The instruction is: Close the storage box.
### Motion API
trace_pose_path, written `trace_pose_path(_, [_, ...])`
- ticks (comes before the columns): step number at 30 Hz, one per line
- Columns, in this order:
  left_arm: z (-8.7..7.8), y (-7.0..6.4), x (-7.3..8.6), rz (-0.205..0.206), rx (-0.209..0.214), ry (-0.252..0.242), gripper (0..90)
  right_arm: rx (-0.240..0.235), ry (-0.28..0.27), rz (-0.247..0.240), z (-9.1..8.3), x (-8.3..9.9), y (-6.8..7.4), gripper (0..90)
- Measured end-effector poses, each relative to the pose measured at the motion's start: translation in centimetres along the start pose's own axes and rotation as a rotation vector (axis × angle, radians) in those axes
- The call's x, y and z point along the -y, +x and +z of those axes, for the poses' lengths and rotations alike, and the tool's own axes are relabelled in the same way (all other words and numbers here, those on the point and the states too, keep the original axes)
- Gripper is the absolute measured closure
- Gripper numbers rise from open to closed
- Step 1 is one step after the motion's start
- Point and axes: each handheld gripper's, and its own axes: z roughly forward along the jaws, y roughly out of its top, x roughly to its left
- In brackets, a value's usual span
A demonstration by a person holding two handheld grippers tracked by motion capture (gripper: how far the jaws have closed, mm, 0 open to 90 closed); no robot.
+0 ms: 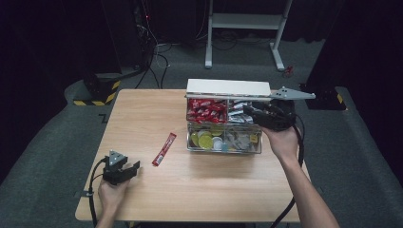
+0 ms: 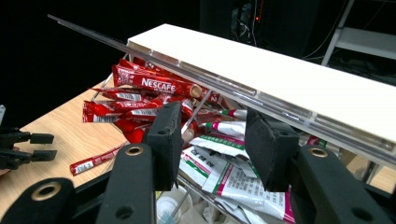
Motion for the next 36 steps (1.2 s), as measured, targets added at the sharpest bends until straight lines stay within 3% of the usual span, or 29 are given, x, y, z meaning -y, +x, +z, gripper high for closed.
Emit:
trace_pose_path(1, [0.2,0.2,0.2,0.0,-0.011,0.017,42.0,-0.001,-0.001,0.002,0.0,0.1,0.0,56.4])
trace_pose_path(2, [0.2,0.3,0.4,-0.015,-0.013,0.008,41.5,0.002,-0.003,0.002,-0.1,0.2,-0.1,56.3])
trace_pose_path(6, [0.2,0.5,0.3,-0.004,-0.026,0.015,41.1,0.003,-0.006,0.006,-0.4,0.2,-0.2,56.3])
trace_pose_path(12, [0.2,0.3,0.4,-0.028,-0.044,0.015,36.2,0.004,-0.012,0.006,-0.6,0.4,-0.2,56.0])
trace_pose_path(36, [0.3,0.3,0.4,-0.023,-0.036,0.019,31.8,0.018,0.03,0.003,-1.3,2.3,-0.6,56.3])
